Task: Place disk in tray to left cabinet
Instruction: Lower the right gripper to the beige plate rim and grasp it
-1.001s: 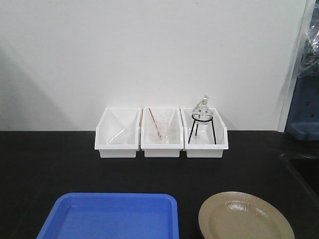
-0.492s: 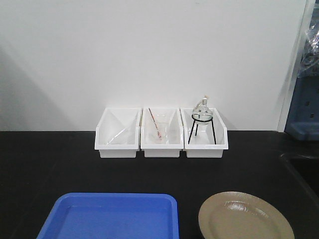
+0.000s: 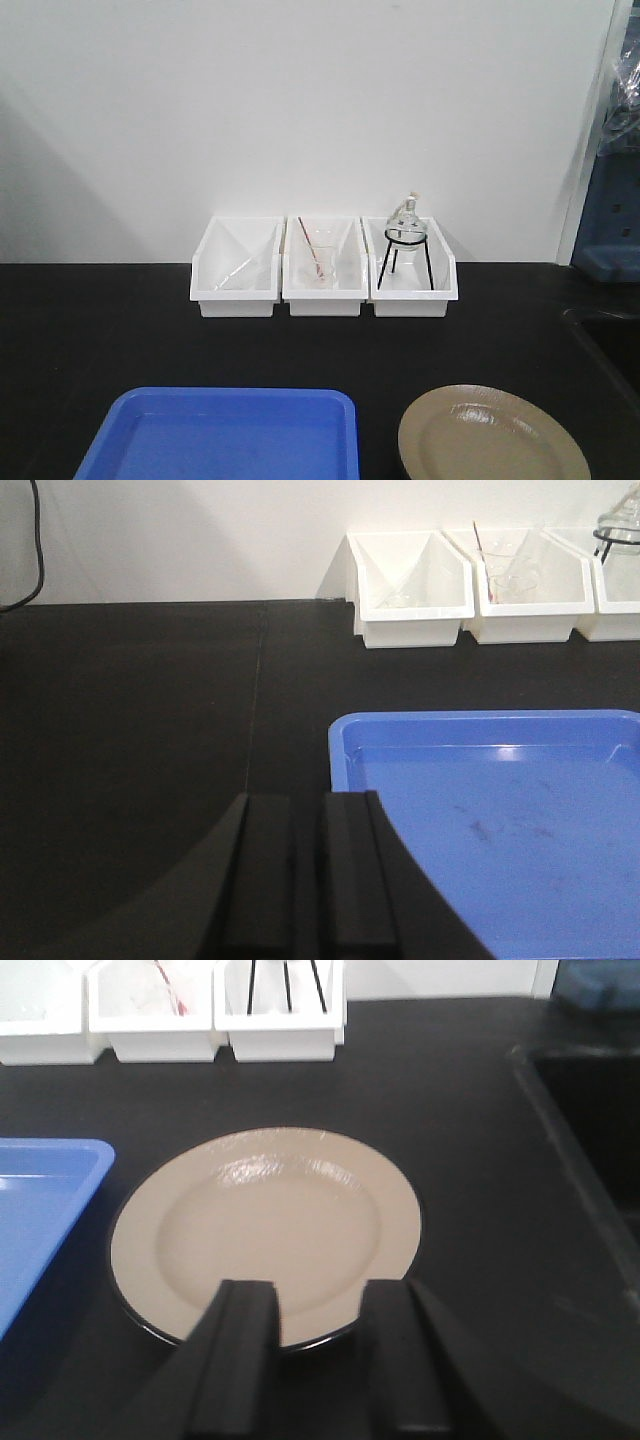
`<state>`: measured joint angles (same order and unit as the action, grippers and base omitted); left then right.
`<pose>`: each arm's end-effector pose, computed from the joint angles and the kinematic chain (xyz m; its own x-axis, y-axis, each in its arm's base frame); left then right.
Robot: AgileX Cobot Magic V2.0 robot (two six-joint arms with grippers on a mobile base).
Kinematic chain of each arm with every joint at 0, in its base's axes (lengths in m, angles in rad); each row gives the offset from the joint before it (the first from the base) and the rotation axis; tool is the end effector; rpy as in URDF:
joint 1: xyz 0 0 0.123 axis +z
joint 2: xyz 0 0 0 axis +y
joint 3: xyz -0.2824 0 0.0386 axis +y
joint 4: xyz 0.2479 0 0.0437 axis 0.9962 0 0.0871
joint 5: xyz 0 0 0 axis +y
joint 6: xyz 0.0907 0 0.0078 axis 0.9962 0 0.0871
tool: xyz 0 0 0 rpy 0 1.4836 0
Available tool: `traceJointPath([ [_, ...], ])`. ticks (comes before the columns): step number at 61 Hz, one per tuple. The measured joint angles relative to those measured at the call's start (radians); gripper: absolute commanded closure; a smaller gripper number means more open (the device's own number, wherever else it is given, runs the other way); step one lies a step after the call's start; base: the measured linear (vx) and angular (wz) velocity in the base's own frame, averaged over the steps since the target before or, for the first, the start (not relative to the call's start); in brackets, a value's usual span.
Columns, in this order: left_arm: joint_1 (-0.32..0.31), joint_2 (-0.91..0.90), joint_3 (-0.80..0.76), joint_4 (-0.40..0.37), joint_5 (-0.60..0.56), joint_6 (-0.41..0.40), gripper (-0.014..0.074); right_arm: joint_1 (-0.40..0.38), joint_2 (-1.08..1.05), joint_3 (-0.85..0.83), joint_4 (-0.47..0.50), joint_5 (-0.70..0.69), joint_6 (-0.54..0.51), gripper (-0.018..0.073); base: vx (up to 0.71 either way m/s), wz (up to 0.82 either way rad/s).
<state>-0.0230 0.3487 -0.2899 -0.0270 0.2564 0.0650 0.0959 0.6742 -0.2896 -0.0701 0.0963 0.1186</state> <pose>0.0864 -0.0026 0.2641 -0.2246 0.0440 -0.9735 0.0384 0.9986 0.0363 0.1331 0.0122 0.2419 -0.3855 0.0119 -0.9226 -0.0708 0.9966 0.0425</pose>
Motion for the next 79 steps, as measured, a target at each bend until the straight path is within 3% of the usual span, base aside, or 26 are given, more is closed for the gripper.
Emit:
traceJointPath([
  [12, 0.0, 0.0, 0.0, 0.0, 0.0, 0.0, 0.0297, 0.0, 0.108, 0.0, 0.046, -0.006, 0.081, 0.0153, 0.0, 0.0],
  [27, 0.0, 0.0, 0.0, 0.0, 0.0, 0.0, 0.0297, 0.0, 0.281, -0.001, 0.408, -0.014, 0.448, 0.0153, 0.0, 0.0],
  [33, 0.0, 0.0, 0.0, 0.0, 0.0, 0.0, 0.0297, 0.0, 0.381, -0.002, 0.507, -0.089, 0.496, 0.0153, 0.0, 0.0],
  [42, 0.0, 0.0, 0.0, 0.0, 0.0, 0.0, 0.0297, 0.0, 0.508, -0.003, 0.571, -0.19, 0.51, 0.0153, 0.0, 0.0],
  [56, 0.0, 0.0, 0.0, 0.0, 0.0, 0.0, 0.0297, 0.0, 0.665, -0.029, 0.539, -0.314, 0.579, 0.0153, 0.0, 0.0],
  [70, 0.0, 0.0, 0.0, 0.0, 0.0, 0.0, 0.0297, 0.0, 0.8, -0.146, 0.259, -0.333, 0.766, 0.0153, 0.0, 0.0],
  [79, 0.0, 0.0, 0.0, 0.0, 0.0, 0.0, 0.0297, 0.0, 0.871, -0.172, 0.172, -0.356, 0.885, 0.0153, 0.0, 0.0],
])
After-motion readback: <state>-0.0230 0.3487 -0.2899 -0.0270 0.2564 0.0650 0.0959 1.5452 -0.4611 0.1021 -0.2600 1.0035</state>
